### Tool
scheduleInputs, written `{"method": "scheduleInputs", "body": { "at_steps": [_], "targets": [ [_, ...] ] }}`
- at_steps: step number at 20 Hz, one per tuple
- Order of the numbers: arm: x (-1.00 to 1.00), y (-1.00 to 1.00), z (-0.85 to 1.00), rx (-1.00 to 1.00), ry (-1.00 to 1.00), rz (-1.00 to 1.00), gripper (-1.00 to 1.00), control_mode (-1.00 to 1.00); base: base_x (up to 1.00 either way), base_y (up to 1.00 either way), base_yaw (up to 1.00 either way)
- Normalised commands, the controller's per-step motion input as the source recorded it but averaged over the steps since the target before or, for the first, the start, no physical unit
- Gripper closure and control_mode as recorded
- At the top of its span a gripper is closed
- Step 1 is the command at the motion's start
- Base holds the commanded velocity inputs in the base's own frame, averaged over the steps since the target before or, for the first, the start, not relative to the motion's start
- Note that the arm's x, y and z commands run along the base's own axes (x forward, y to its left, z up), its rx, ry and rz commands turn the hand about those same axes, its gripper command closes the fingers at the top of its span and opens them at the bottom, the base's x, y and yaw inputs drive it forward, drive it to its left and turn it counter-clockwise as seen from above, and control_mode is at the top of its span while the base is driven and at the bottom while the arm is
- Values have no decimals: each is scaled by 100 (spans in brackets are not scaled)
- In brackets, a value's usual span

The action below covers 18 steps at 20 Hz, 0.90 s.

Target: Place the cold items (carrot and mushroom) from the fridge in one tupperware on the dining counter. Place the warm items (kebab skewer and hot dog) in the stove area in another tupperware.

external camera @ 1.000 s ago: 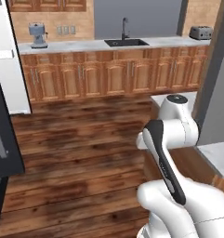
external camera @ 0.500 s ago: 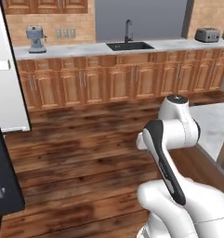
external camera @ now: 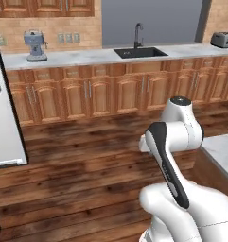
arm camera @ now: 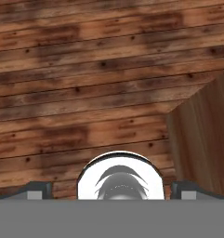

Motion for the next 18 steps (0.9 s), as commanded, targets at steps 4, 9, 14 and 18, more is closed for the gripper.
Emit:
{"method": "scheduleInputs", "body": {
  "at_steps": [4,9,14,18],
  "targets": [
    [0,0,0,0,0,0,-100,100,100,0,0],
    [0,0,0,0,0,0,-100,100,100,0,0],
    [0,0,0,0,0,0,-100,100,100,0,1],
    [0,0,0,0,0,0,-100,100,100,0,14]
  ]
}}
